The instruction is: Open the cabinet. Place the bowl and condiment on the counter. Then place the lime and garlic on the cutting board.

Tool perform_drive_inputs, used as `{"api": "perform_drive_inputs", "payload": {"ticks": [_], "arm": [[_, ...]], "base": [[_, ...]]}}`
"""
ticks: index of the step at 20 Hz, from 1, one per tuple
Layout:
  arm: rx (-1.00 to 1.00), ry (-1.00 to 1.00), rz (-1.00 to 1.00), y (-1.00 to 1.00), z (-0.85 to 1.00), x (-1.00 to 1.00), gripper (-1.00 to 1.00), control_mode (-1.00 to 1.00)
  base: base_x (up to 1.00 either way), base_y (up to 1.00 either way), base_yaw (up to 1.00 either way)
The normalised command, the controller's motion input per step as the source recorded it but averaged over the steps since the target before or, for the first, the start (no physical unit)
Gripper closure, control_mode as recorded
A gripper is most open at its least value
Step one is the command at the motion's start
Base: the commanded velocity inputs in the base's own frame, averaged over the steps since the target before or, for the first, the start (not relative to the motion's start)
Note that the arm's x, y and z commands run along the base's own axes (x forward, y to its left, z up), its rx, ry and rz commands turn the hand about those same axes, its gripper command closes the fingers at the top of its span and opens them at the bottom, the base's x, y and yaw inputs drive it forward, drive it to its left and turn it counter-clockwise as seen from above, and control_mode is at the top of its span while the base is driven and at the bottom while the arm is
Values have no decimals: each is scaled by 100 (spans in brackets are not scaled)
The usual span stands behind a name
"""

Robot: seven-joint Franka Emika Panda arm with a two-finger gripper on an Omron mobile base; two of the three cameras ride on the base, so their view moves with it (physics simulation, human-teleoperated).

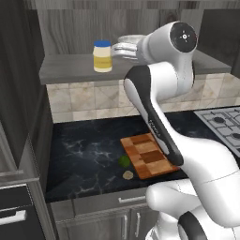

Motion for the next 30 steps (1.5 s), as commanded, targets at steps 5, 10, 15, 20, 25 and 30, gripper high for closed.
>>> {"api": "perform_drive_inputs", "payload": {"ticks": [5, 10, 15, 20, 25, 30], "arm": [[-18, -20, 5, 8, -19, 4, -100, -100], [-12, -17, 6, 10, -6, 25, -100, -100], [-8, -5, 6, 8, 0, 37, -100, -100], [-2, 0, 1, 1, 0, 6, -100, -100], [0, 0, 0, 0, 0, 1, -100, -100], [0, 0, 0, 2, 0, 15, -100, -100]], "base": [[0, 0, 0], [0, 0, 0], [0, 0, 0], [0, 0, 0], [0, 0, 0], [0, 0, 0]]}}
